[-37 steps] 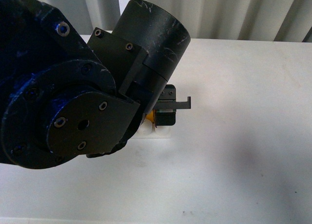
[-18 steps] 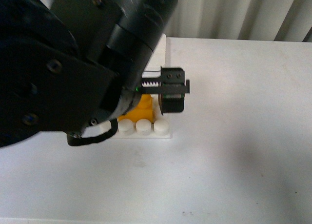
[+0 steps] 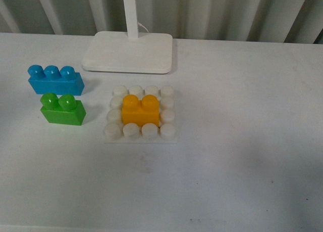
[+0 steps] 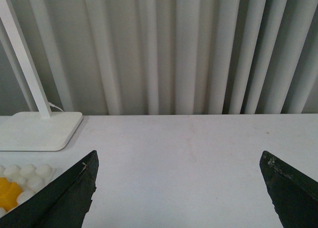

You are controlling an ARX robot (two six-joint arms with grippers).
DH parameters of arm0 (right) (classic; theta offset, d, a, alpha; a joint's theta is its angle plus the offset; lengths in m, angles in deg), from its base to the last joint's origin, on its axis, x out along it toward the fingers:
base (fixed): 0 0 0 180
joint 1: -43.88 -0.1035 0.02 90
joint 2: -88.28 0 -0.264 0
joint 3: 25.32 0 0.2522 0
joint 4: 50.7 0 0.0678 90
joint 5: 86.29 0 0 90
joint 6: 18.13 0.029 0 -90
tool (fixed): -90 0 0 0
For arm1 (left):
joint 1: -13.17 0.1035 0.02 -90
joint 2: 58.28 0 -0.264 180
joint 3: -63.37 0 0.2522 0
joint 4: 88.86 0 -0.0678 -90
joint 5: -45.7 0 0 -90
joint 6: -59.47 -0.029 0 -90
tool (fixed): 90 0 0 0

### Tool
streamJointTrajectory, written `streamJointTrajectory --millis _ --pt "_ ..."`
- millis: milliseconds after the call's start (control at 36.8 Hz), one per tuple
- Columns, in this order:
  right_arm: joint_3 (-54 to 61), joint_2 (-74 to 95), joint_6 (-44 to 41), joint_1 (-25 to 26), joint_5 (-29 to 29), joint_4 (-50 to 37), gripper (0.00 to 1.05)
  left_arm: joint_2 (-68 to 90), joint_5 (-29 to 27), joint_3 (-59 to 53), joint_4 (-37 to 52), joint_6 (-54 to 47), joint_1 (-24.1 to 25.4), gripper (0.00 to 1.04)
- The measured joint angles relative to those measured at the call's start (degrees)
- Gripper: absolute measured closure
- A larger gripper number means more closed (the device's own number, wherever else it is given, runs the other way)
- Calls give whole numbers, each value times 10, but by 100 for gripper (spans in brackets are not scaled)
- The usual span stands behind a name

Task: Insert yellow block into base center

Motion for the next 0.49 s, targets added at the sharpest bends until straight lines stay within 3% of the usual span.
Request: streamJointTrajectory --millis 82,272,353,408,489 --pt "0 0 0 0 0 0 9 -115 31 -56 11 -76 49 45" --pt "0 0 0 0 0 0 9 -198 69 -111 -14 -115 82 86" --pt "0 0 0 0 0 0 9 -221 75 -120 -24 -118 89 99" --pt "0 0 0 0 0 0 9 -247 118 -129 -39 -121 121 101" --pt "0 0 0 0 0 0 9 -268 122 -136 -52 -122 139 101"
